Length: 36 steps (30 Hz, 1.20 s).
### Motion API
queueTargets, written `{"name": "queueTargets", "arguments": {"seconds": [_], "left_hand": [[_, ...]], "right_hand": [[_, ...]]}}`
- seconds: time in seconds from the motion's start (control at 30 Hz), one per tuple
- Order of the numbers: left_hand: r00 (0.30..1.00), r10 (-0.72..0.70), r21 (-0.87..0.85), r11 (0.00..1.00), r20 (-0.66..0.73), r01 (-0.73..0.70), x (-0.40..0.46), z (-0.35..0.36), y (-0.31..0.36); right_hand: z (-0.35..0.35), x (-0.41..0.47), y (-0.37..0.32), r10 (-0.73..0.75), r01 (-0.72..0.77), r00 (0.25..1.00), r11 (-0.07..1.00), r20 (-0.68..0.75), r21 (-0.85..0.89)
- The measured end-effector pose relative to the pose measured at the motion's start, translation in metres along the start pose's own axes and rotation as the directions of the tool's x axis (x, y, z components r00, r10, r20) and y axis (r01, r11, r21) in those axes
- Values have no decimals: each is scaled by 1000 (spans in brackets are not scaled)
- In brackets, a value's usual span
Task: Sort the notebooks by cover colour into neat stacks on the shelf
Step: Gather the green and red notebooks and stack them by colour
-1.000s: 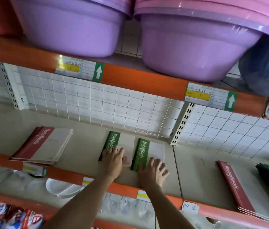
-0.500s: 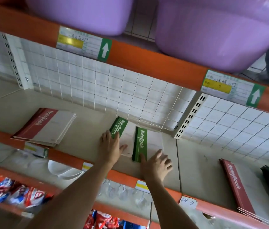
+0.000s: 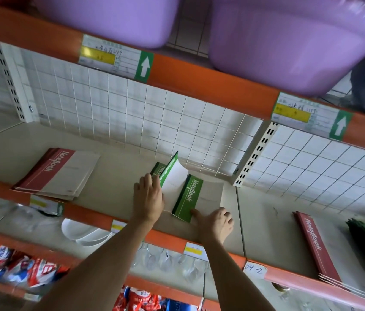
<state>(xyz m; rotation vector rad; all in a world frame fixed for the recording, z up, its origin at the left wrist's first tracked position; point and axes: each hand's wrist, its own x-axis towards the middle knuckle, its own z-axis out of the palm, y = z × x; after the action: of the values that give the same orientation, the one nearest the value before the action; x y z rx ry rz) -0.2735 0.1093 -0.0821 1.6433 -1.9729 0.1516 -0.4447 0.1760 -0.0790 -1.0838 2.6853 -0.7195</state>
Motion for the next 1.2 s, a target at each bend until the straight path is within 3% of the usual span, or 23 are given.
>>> {"name": "queueTargets", "arguments": {"seconds": [0.2, 0.33, 0.43, 0.53, 0.67, 0.73, 0.87, 0.97, 1.07, 1.2], "left_hand": [[999, -7, -126, 992, 36, 12, 1, 8, -5], [1000, 23, -176, 984, -9, -25, -1, 1, -4], [998, 65, -195, 979, -9, -66, -3, -4, -1], [996, -13, -244, 969, 92, 36, -3, -4, 4], [981, -104, -328, 932, 161, 153, 1, -9, 26], [975, -103, -327, 931, 196, 164, 7, -17, 48], [966, -25, -287, 953, 258, 101, 21, -35, 104], [962, 14, -332, 940, 274, 81, 25, -45, 154], [952, 103, -371, 928, 287, 11, 24, -52, 207], [933, 210, -374, 923, 293, -91, 21, -55, 273]], "right_hand": [[7, 4, 1, -66, 66, 998, 998, 3, 5], [5, 8, 5, -21, 24, 1000, 982, -17, 189], [1, 12, 8, 33, -52, 997, 951, 68, 305], [-12, 15, 7, 33, -92, 982, 944, 187, 318], [-38, 20, 14, 81, -140, 971, 955, 225, 261], [-54, 26, 23, 58, -148, 973, 901, 224, 408], [-94, 33, 53, 35, -194, 971, 687, 235, 700], [-128, 36, 83, 44, -227, 968, 581, 249, 782], [-159, 43, 116, 83, -173, 985, 472, 152, 865], [-200, 61, 156, 203, -169, 976, 470, 80, 866]]}}
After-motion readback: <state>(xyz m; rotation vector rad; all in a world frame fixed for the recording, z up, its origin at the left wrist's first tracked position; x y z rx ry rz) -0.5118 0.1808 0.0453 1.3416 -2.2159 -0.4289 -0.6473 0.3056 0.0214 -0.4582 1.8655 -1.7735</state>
